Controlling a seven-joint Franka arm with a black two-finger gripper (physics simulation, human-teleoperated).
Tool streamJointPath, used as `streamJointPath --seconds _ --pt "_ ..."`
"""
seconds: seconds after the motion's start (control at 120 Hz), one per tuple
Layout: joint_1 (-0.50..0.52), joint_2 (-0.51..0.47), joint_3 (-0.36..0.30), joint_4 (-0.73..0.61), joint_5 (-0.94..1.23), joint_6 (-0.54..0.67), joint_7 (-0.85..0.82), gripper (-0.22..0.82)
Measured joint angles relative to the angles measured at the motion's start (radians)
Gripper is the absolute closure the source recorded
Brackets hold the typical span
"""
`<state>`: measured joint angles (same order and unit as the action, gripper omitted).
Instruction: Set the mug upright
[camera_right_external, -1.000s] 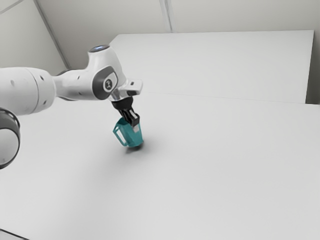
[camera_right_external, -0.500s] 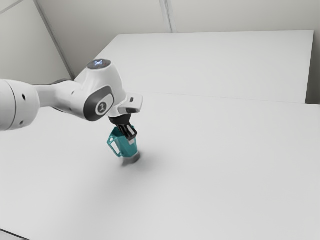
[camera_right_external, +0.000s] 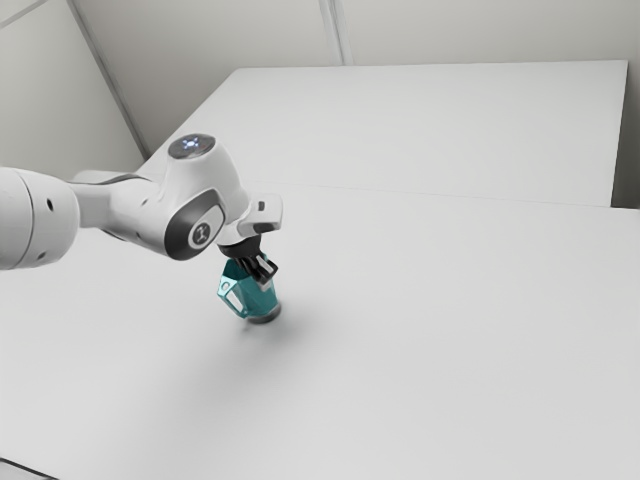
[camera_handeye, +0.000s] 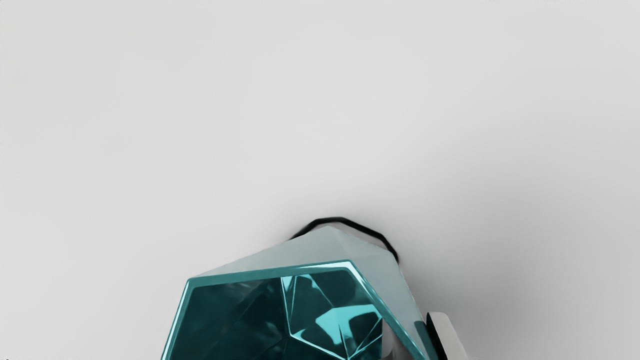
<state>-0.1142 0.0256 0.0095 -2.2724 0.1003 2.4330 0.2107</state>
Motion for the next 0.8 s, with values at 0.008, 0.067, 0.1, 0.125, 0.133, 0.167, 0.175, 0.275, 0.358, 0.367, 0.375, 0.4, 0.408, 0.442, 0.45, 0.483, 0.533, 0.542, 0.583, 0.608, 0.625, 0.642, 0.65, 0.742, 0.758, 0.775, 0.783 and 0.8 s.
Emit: streamJointPath --seconds 0.008,0.067,0.1,0.125,0.133,0.167,0.175,0.275,0.358,0.367,0.375,0.4,0.408,0.442,0.45,0.483,0.533,0.542,0.583,0.608,0.625,0.642,0.65,0.742,0.758,0.775,0.783,0.8 --pt "0.0 0.001 0.0 0.0 0.0 0.001 -0.002 0.78" --pt "0.002 0.005 0.0 -0.002 0.001 0.008 -0.014 0.78" --pt "0.002 0.007 -0.001 -0.002 0.001 0.011 -0.02 0.78" --pt "0.003 0.01 -0.002 -0.003 0.002 0.013 -0.025 0.78" --pt "0.004 0.011 -0.003 -0.003 0.002 0.014 -0.026 0.78" --pt "0.007 0.016 -0.008 -0.003 0.003 0.016 -0.032 0.78" --pt "0.008 0.017 -0.009 -0.003 0.003 0.017 -0.034 0.78" --pt "0.001 0.024 -0.013 -0.004 0.005 0.024 -0.05 0.78" --pt "-0.006 0.024 -0.015 -0.003 0.001 0.023 -0.058 0.66" --pt "-0.006 0.023 -0.015 -0.003 0.0 0.022 -0.058 0.65" --pt "-0.007 0.023 -0.015 -0.003 -0.001 0.022 -0.059 0.63" --pt "-0.008 0.021 -0.015 -0.003 -0.003 0.02 -0.06 0.57" --pt "-0.008 0.02 -0.015 -0.003 -0.003 0.019 -0.06 0.55" --pt "-0.009 0.019 -0.015 -0.003 -0.005 0.017 -0.061 0.47" --pt "-0.009 0.019 -0.015 -0.003 -0.005 0.017 -0.062 0.46" --pt "-0.009 0.017 -0.016 -0.003 -0.007 0.015 -0.063 0.39" --pt "-0.007 0.015 -0.016 -0.003 -0.008 0.013 -0.065 0.31" --pt "-0.007 0.015 -0.016 -0.003 -0.009 0.013 -0.065 0.3" --pt "-0.005 0.012 -0.016 -0.003 -0.009 0.011 -0.066 0.24" --pt "-0.004 0.008 -0.016 -0.003 -0.01 0.009 -0.067 0.22" --pt "-0.003 0.005 -0.016 -0.003 -0.01 0.008 -0.068 0.2" --pt "-0.002 0.001 -0.016 -0.003 -0.01 0.006 -0.068 0.19" --pt "-0.002 -0.002 -0.016 -0.003 -0.01 0.004 -0.069 0.18" --pt "0.002 -0.039 -0.016 -0.003 -0.01 -0.013 -0.071 0.12" --pt "0.003 -0.047 -0.016 -0.003 -0.009 -0.018 -0.071 0.11" --pt "0.004 -0.055 -0.016 -0.003 -0.009 -0.023 -0.071 0.1" --pt "0.004 -0.06 -0.016 -0.003 -0.008 -0.026 -0.071 0.1" --pt "0.004 -0.068 -0.016 -0.003 -0.008 -0.031 -0.072 0.09"
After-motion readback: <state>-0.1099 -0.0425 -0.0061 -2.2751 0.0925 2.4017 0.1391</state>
